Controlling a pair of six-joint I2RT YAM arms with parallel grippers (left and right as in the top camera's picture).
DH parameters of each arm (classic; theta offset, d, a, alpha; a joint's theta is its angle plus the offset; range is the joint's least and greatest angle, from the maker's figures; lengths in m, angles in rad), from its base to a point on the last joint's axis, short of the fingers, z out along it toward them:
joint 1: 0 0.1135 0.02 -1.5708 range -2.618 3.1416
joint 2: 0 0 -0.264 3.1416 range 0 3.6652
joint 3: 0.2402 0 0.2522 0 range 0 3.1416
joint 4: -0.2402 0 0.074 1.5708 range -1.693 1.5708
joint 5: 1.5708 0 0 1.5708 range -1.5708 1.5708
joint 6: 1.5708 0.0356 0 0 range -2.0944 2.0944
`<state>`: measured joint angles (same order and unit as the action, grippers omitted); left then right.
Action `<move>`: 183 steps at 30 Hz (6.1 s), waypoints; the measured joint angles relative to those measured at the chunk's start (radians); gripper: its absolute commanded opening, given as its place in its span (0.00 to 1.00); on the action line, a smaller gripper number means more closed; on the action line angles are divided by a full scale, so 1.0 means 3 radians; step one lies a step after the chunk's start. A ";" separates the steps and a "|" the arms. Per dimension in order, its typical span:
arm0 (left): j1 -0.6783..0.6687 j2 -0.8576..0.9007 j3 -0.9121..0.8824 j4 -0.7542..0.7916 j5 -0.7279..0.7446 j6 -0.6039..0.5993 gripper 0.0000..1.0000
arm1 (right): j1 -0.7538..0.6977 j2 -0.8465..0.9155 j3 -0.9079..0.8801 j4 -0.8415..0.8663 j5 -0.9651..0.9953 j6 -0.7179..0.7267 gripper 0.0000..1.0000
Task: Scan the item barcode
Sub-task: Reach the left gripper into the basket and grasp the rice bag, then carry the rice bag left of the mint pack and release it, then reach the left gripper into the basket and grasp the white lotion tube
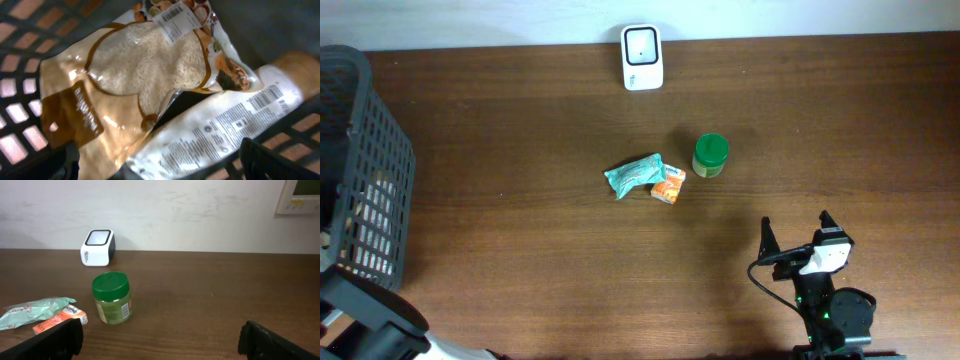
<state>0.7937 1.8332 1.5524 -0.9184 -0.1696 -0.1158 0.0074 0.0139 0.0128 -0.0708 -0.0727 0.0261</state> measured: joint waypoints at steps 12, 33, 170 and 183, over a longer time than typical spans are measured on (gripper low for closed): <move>0.0000 0.0117 -0.0389 0.0668 -0.0024 0.0682 0.99 | 0.0000 0.0000 0.0000 0.0000 0.0000 0.0001 0.98; 0.0080 0.0593 -0.0383 0.0871 -0.0337 0.1077 1.00 | 0.0000 0.0000 0.0000 0.0000 0.0000 0.0000 0.98; -0.3396 -0.0004 0.2080 -0.0743 -0.0638 -0.0638 0.99 | 0.0000 0.0000 0.0000 0.0000 0.0000 0.0001 0.98; -0.0839 -0.0425 0.2193 -0.1166 0.0403 -0.0621 0.84 | 0.0000 0.0000 0.0000 0.0000 0.0000 0.0000 0.98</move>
<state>0.5419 1.7058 2.2105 -1.2682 -0.0486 -0.3019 0.0074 0.0139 0.0128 -0.0708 -0.0727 0.0261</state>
